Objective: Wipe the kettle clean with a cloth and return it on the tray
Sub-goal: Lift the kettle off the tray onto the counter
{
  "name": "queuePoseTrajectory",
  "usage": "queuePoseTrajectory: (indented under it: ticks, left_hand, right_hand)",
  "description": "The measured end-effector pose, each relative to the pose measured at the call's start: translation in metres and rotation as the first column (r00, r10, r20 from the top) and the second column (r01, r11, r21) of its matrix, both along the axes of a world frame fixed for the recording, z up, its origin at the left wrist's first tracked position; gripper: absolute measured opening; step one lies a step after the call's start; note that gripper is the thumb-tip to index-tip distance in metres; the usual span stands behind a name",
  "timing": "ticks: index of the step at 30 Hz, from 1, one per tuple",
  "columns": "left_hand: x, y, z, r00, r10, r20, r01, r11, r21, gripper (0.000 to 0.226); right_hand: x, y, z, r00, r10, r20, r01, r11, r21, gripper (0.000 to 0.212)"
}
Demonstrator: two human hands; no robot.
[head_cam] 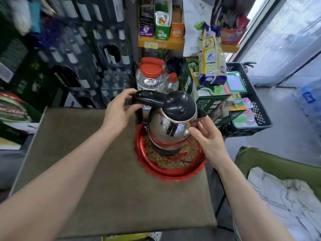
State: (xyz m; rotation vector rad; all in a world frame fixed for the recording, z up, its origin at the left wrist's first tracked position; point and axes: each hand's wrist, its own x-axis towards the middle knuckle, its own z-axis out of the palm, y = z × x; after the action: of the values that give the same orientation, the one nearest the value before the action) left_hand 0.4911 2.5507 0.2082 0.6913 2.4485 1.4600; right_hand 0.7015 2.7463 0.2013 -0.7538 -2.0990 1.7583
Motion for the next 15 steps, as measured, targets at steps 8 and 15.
queuePoseTrajectory:
  ticks: [8,15]
  left_hand:
    - [0.003,-0.113,0.054,0.994,0.104,0.029,-0.105,0.994,0.03,0.038]
    - [-0.025,-0.268,0.057,0.994,0.103,0.031,-0.103,0.995,0.016,0.038]
  right_hand:
    - [-0.022,-0.085,0.076,0.99,0.14,0.019,-0.14,0.99,0.008,0.04]
    - [-0.058,-0.231,0.079,0.978,0.2,0.055,-0.201,0.979,0.023,0.031]
